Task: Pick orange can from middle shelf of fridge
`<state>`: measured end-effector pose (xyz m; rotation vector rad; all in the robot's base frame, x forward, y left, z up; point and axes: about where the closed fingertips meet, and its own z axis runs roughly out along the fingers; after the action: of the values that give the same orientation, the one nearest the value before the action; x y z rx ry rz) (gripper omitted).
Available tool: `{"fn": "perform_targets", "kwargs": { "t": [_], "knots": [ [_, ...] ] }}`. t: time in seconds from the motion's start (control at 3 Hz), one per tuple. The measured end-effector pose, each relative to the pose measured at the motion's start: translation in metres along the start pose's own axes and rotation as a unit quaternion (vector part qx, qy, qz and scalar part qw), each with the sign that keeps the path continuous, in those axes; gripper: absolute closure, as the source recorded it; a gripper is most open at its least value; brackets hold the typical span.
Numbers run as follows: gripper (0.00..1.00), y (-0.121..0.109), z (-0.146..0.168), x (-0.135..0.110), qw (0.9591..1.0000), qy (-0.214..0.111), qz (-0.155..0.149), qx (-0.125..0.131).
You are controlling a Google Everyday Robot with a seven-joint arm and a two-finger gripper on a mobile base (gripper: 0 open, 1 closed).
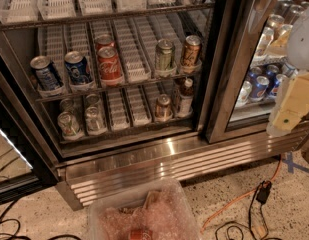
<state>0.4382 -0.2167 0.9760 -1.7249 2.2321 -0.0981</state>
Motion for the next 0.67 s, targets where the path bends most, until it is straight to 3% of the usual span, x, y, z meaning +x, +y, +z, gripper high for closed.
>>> {"fn": "perform_targets", "kwargs": {
  "t": [0.33, 0.67],
  "knots": [
    [0.0, -0.001, 0.004, 0.0, 1.0, 0.001, -0.001, 0.001],
    [0.0, -0.005, 0.027, 0.005, 0.9996, -0.013, 0.025, -0.001]
  ]
}}
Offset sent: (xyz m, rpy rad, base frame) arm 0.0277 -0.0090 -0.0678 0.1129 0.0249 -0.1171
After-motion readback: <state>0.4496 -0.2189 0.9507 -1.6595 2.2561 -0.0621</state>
